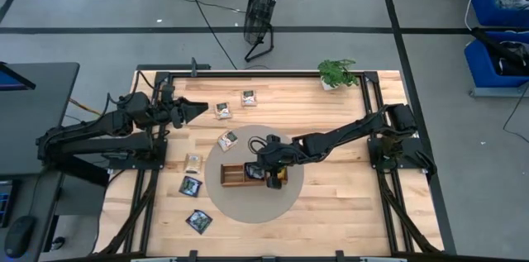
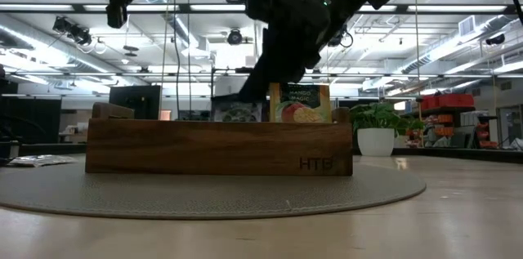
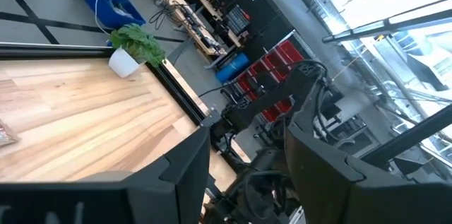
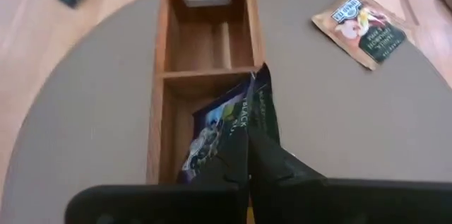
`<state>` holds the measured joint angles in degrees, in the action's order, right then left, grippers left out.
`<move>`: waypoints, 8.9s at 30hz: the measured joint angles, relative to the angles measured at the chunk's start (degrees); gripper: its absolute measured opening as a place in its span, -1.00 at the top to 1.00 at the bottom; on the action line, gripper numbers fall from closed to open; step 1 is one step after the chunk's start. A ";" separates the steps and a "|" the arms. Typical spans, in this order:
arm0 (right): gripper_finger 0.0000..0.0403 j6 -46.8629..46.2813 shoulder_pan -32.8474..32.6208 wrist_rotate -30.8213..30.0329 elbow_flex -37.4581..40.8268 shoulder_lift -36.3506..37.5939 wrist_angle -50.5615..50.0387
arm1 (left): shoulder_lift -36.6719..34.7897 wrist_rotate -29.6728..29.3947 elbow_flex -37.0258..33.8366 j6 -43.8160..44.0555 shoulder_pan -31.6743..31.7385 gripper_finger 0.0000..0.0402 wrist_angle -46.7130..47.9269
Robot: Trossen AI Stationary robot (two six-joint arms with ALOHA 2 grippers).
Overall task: Pick & Place Tea
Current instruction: Put the violet tea bag into the middle section of the wooden organizer
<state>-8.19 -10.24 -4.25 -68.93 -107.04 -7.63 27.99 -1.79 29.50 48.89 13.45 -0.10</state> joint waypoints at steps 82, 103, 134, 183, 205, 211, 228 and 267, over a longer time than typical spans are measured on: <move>0.02 -6.34 6.60 -6.69 -0.09 16.26 -5.35 | 29.93 11.61 0.00 16.84 -27.86 0.06 49.00; 0.02 -6.20 6.60 -6.69 -0.07 16.24 -5.65 | 42.28 17.15 -0.02 18.25 -28.22 0.06 38.77; 0.02 -4.84 6.67 -6.81 -0.07 16.22 -7.01 | 51.26 17.98 0.70 19.18 -34.27 0.94 34.04; 0.02 -29.08 11.39 27.25 -1.57 16.20 6.50 | 37.75 10.87 27.80 3.61 -20.64 1.00 31.43; 0.08 -25.82 10.49 31.29 -3.87 16.13 -5.42 | 54.54 20.47 48.37 -11.35 -13.80 1.00 36.36; 0.42 -24.70 10.56 33.07 -3.87 16.13 -6.70 | 54.55 21.59 48.28 -12.14 -13.02 1.00 37.70; 0.99 -19.57 10.54 29.04 -3.87 16.15 -7.25 | 51.37 14.73 48.19 -14.65 -12.85 0.85 35.82; 1.00 -6.05 10.54 -2.34 -3.80 27.54 36.30 | 36.04 -10.67 47.86 -28.80 -15.28 0.22 7.92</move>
<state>-14.24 0.30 -6.59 -72.73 -79.50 28.67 64.03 -12.47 77.35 20.10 -1.83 7.82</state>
